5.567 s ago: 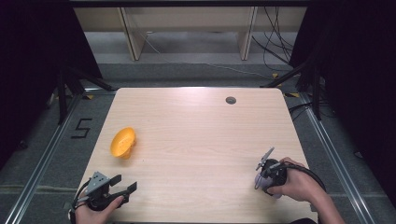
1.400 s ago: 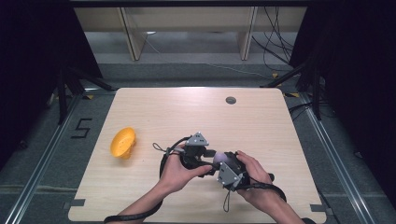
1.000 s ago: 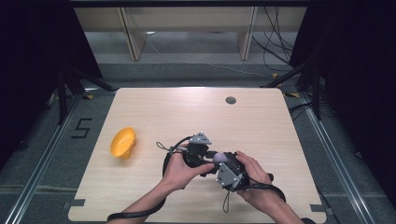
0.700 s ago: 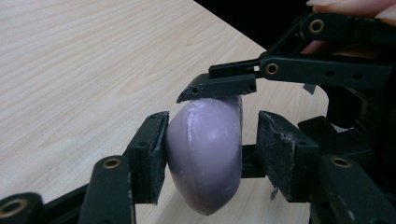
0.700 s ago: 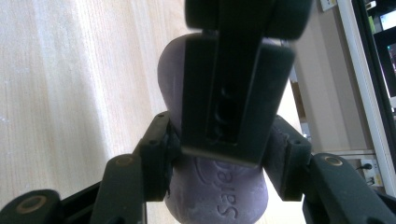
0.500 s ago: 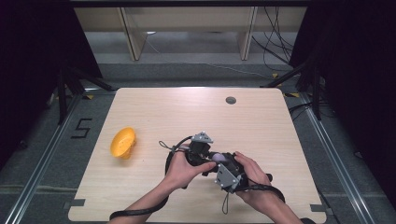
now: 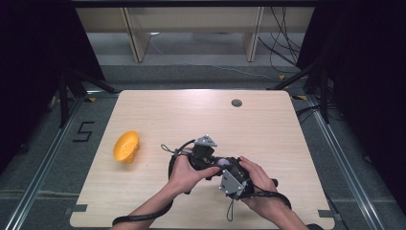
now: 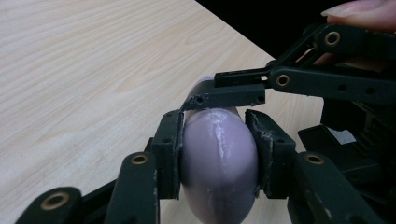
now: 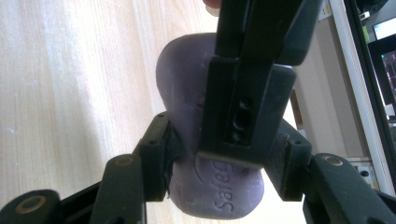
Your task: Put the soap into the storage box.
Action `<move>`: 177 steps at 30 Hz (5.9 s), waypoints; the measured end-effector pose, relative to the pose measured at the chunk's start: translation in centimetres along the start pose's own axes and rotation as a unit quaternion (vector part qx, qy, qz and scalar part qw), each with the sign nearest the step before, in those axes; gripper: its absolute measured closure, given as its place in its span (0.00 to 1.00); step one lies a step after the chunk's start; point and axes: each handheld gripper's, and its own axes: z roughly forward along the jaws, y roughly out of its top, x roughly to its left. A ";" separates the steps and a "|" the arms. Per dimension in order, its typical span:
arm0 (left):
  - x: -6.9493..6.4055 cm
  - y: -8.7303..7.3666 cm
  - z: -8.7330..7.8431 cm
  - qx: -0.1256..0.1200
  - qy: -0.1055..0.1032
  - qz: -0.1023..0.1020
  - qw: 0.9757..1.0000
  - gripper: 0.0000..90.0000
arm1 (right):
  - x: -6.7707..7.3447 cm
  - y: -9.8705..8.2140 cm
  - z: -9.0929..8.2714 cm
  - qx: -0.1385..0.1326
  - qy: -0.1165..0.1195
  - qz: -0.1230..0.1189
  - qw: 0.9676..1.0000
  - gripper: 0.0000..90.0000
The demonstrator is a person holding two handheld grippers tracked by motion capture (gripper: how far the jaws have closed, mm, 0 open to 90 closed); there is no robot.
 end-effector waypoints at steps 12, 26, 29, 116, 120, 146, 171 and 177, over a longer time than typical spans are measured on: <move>-0.6 0.2 -0.1 0.004 0.030 0.020 0.999 0.65 | -0.5 -0.1 0.1 0.011 -0.001 -0.010 1.000 0.41; -0.1 0.1 -1.3 0.000 0.081 0.042 0.996 0.65 | -0.9 -2.2 -1.1 0.010 0.002 0.015 1.000 0.32; 0.1 0.0 -1.5 -0.001 0.085 0.045 0.995 0.65 | -1.1 -2.8 -1.1 0.012 -0.003 0.022 1.000 0.32; 4.9 -4.5 -11.6 -0.046 0.223 0.020 0.974 0.65 | -1.5 -6.7 -1.3 0.032 0.021 0.125 0.991 0.35; 5.1 -4.7 -12.2 -0.048 0.225 0.014 0.973 0.65 | -1.4 -6.8 -1.3 0.033 0.021 0.127 0.991 0.35; 6.8 -5.6 -16.0 -0.102 0.276 -0.030 0.955 0.65 | -1.4 -6.8 -1.4 0.036 0.016 0.138 0.990 0.35; 9.6 -7.3 -20.1 -0.145 0.362 -0.088 0.917 0.65 | -1.5 -6.8 -1.4 0.038 0.017 0.141 0.989 0.35; 10.8 -7.9 -20.5 -0.146 0.386 -0.097 0.905 0.65 | -1.5 -6.8 -1.3 0.039 0.019 0.143 0.989 0.35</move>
